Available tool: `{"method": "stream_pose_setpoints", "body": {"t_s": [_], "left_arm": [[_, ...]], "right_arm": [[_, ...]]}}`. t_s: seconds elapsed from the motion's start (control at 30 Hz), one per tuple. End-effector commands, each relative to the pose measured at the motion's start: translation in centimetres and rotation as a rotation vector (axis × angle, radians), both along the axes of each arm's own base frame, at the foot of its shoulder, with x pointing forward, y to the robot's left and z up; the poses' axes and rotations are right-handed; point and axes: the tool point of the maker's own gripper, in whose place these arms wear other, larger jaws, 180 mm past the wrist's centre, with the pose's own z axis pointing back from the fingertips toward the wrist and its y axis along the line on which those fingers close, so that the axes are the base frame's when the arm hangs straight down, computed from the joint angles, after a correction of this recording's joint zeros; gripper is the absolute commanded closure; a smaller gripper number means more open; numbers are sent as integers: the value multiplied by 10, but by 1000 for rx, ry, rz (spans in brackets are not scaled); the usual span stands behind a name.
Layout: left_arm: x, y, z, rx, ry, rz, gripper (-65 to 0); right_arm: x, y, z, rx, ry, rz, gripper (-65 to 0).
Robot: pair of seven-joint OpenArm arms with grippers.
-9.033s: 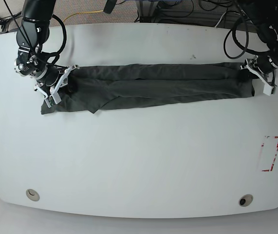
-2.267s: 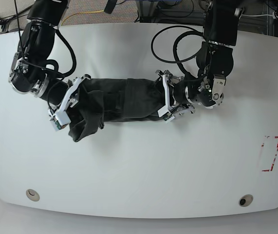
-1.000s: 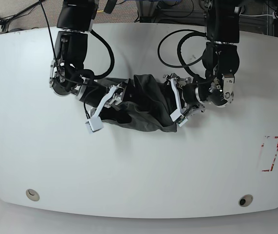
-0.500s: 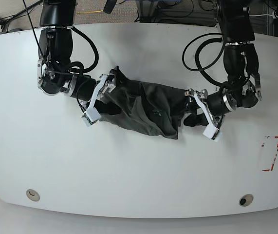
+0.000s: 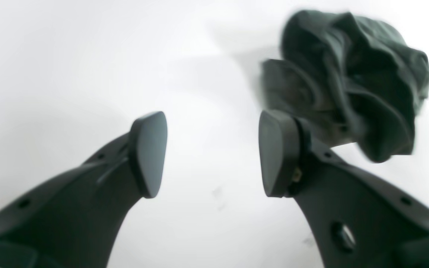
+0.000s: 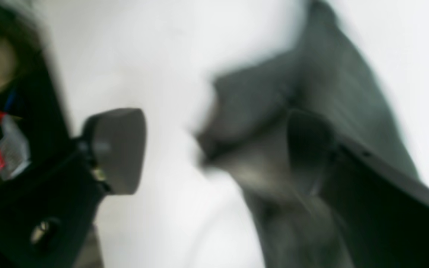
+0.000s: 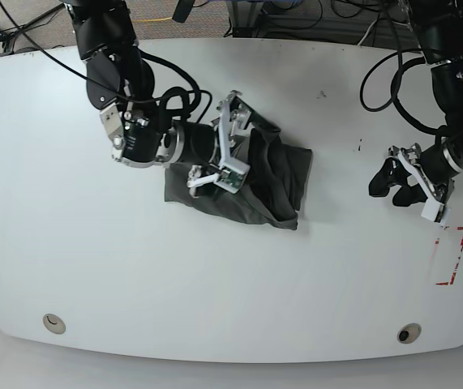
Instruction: Fold the T-shirt properly
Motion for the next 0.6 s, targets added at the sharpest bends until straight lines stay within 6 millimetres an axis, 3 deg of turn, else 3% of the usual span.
{"method": "stream_pose_setpoints", "body": {"t_s": [0.0, 0.17, 0.57], "left_arm": [[1, 11, 12, 8, -37, 18, -360], [-10, 27, 6, 20, -17, 59, -360], [-25, 26, -9, 19, 32, 58, -360]], "right_arm": [[-2, 13, 5, -15, -80, 44, -472], [-2, 18, -12, -110, -144, 58, -491], [5, 16, -48, -157, -132, 14, -488]]}}
